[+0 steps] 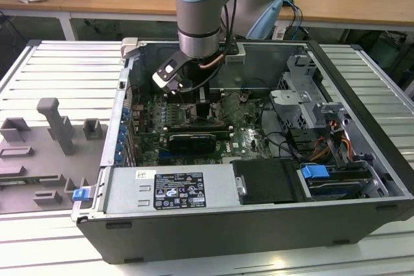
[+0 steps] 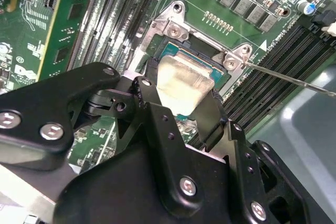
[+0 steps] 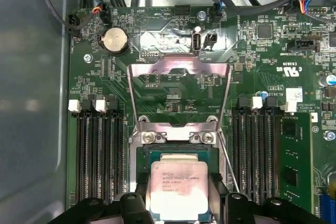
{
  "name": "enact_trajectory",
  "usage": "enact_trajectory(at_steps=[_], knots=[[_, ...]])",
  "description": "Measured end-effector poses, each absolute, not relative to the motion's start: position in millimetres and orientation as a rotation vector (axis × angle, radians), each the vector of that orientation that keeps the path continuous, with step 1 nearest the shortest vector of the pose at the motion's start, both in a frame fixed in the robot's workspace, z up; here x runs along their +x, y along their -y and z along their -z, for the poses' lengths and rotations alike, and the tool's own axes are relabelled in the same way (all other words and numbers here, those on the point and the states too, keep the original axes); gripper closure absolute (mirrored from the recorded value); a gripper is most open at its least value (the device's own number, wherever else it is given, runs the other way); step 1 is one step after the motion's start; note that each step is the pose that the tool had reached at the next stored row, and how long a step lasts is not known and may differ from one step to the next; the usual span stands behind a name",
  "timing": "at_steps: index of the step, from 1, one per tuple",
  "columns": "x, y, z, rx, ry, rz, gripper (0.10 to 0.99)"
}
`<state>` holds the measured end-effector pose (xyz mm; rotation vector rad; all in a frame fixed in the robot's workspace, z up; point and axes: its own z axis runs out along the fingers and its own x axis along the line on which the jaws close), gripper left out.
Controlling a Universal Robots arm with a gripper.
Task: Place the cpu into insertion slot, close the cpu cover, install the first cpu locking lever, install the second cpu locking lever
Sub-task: 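Place the cpu into insertion slot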
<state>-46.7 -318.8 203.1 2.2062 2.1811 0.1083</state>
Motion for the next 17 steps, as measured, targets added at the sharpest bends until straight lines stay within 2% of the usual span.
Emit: enact_trajectory(at_steps=[9, 10, 17], knots=[[-46.4, 317.1, -199.9, 2.205, -2.181, -0.106, 0.549], [-46.5, 317.2, -200.1, 2.205, -2.18, -0.105, 0.486], [-46.6, 317.4, -201.6, 2.205, -2.18, -0.104, 0.498]])
